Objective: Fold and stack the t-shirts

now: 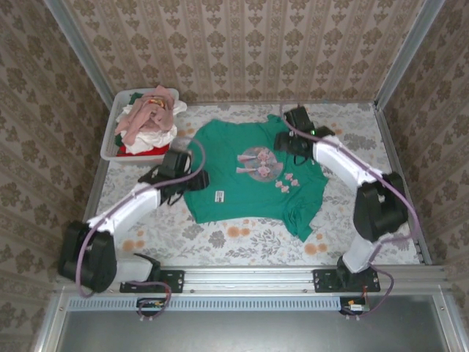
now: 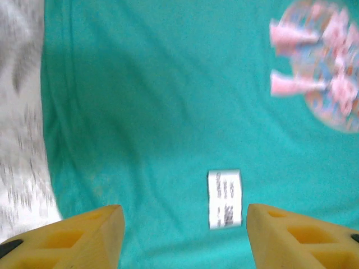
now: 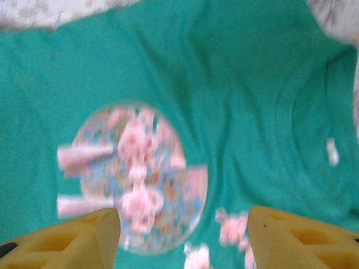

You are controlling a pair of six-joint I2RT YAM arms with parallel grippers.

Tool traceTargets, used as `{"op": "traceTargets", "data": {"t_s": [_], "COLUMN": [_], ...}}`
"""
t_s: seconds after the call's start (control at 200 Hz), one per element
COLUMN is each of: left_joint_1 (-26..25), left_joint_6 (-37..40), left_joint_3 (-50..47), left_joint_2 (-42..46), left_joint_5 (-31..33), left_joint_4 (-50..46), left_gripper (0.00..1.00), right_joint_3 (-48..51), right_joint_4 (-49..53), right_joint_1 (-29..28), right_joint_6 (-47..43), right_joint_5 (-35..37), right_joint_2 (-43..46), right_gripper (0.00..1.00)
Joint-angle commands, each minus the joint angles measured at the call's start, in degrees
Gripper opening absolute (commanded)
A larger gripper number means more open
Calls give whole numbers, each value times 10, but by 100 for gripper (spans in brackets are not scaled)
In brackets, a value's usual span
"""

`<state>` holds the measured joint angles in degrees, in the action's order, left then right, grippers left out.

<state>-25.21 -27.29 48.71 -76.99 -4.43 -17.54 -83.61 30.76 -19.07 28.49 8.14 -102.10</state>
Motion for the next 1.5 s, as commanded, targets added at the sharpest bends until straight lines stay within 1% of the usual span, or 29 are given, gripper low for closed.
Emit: {"op": "traceTargets", "data": {"t_s": [0.0, 0.035, 0.11, 0.205, 0.265, 0.36, 0.435, 0.515, 0.68, 0.825, 0.905, 1.01, 1.115, 1.145, 1.27, 1.315, 1.4, 1.495], "left_joint_1": [16, 22, 30, 31, 30, 31, 30, 29, 21, 12, 22, 53, 71, 72, 70, 67, 58, 40], "left_joint_6": [37, 41, 42, 48, 47, 50, 42, 34, 19, 12, 4, 0, 4, 6, 12, 14, 18, 29], "left_joint_3": [73, 99, 144, 177, 161, 118, 77, 33, -26, -63, -90, -125, -127, -120, -72, -49, 5, 65], "left_joint_2": [-98, -132, -197, -244, -248, -237, -224, -201, -154, -102, -49, 22, 69, 74, 58, 37, -9, -65], "left_joint_5": [-6, -18, -35, -42, -39, -41, -45, -58, -63, -64, -66, -90, -94, -91, -93, -96, -106, -111], "left_joint_4": [17, 24, 28, 7, 4, -6, -13, -12, -31, -67, -82, -88, -98, -98, -74, -61, -38, -25], "left_gripper": [59, 57, 55, 54, 54, 54, 54, 53, 53, 52, 52, 54, 56, 56, 58, 59, 59, 59], "right_joint_3": [-114, -165, -282, -419, -492, -571, -584, -517, -293, -174, -99, -17, 56, 69, 157, 190, 237, 285], "right_joint_4": [60, 70, 100, 148, 182, 223, 254, 245, 152, 132, 103, 78, 58, 65, 54, 48, 68, 67], "right_joint_1": [23, 32, 50, 72, 83, 90, 90, 87, 85, 87, 89, 82, 60, 52, 26, 18, -4, -18], "right_joint_6": [-58, -66, -84, -91, -96, -112, -115, -110, -90, -80, -74, -67, -66, -62, -35, -23, 2, 19], "right_joint_5": [21, 32, 47, 48, 38, 24, 25, 22, 13, 15, -7, -31, -33, -23, -5, -4, 32, 28], "right_joint_2": [-120, -161, -247, -341, -390, -446, -462, -438, -319, -244, -206, -172, -139, -130, -65, -34, 13, 48], "right_gripper": [63, 62, 61, 60, 61, 61, 61, 59, 57, 57, 57, 57, 57, 57, 56, 55, 54, 54]}}
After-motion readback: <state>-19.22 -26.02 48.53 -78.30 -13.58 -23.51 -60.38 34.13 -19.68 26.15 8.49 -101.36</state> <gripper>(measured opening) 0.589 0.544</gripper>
